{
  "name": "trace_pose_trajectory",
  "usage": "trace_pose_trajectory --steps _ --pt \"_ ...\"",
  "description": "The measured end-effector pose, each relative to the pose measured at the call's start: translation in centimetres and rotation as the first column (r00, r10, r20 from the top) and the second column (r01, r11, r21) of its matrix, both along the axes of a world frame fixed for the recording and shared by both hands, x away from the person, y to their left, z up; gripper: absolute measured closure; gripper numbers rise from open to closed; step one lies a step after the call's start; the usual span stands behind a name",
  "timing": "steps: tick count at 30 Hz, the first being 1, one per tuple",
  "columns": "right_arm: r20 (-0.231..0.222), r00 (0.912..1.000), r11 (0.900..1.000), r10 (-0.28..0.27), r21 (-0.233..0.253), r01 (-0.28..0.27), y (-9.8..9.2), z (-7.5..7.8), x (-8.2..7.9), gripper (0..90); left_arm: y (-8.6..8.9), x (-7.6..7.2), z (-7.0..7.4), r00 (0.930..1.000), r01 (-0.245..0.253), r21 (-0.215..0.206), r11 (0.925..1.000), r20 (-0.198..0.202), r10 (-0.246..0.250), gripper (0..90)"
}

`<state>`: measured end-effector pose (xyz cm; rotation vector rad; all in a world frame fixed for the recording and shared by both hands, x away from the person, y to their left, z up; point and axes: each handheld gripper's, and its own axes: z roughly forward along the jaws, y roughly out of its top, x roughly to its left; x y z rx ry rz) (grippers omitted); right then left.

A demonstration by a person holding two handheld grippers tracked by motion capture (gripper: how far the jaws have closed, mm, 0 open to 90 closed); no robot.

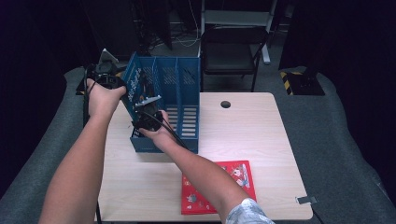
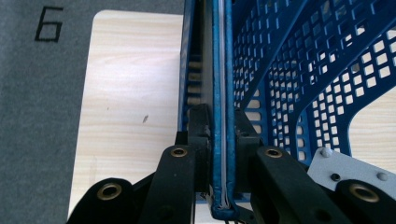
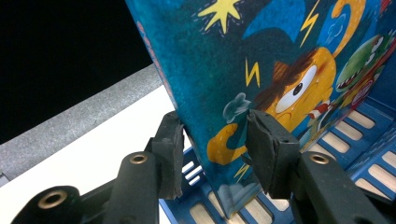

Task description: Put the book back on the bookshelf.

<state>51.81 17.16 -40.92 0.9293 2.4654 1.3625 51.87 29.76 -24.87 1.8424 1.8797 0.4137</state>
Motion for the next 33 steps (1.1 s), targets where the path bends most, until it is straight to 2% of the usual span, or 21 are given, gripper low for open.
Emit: trace_pose_trajectory --steps 1,3,5,9,10,13,14,15,16,19,24,28,33 --pt "-0.037 0.9992 1.0 -0.013 0.001 0.013 0.1 0.1 -0.2 57.0 -0.1 0.0 0.1 1.0 0.002 0.012 0.9999 -0.005 -0.002 82.5" --pt "-0.056 0.9984 1.0 -0.013 0.019 0.014 0.3 0.2 -0.3 57.0 -0.3 0.1 0.2 1.0 0.003 0.026 0.9996 -0.002 -0.003 82.5" --pt "-0.046 0.9989 1.0 -0.011 0.011 0.011 0.4 0.3 -0.2 57.1 -0.3 0.1 0.2 1.0 0.008 0.033 0.9994 0.005 -0.008 82.5" --pt "-0.067 0.9976 1.0 -0.021 0.01 0.021 0.6 0.3 -0.1 57.0 0.2 0.2 0.1 1.0 0.009 0.014 0.9999 0.004 -0.009 82.3" --pt "-0.017 0.9998 1.0 -0.003 0.01 0.004 0.5 0.2 0.2 56.8 0.3 0.1 0.0 0.9999 0.011 0.01 0.9999 0.009 -0.011 82.2" --pt "-0.025 0.9996 1.0 -0.012 0.009 0.012 0.7 0.2 0.2 56.1 0.4 0.1 0.0 0.9998 0.009 0.009 0.9999 0.017 -0.009 82.1" --pt "-0.061 0.998 1.0 -0.018 -0.011 0.017 0.7 0.4 0.1 56.0 0.4 0.1 -0.1 0.9998 0.008 0.009 0.9999 0.021 -0.008 82.1" --pt "-0.025 0.9997 1.0 -0.01 -0.002 0.01 0.8 0.3 0.3 56.0 0.5 0.0 -0.1 0.9997 0.01 0.009 0.9999 0.024 -0.01 82.1" --pt "-0.038 0.9992 1.0 -0.016 0.001 0.016 0.9 0.3 0.2 56.0 0.6 0.0 -0.1 0.9996 0.013 0.004 0.9999 0.026 -0.013 81.8" --pt "-0.023 0.9995 1.0 -0.019 0.007 0.02 0.9 0.2 0.3 55.7 0.7 -0.1 -0.1 0.9996 0.018 -0.01 0.9998 0.022 -0.018 80.4" --pt "-0.013 0.9995 1.0 -0.028 0.009 0.028 0.9 0.3 -0.1 55.3 0.9 -0.4 0.1 0.9988 0.028 -0.019 0.9994 0.041 -0.027 73.7" --pt "-0.032 0.9988 0.999 -0.038 0.007 0.038 0.7 0.7 -0.2 53.7 1.0 -0.6 0.2 0.9987 0.031 -0.05 0.9983 0.042 -0.029 69.3" --pt "-0.036 0.9988 0.999 -0.032 0.017 0.033 0.5 0.7 -0.4 51.4 0.9 -0.7 0.1 0.9976 0.047 -0.054 0.9974 0.054 -0.044 62.4"
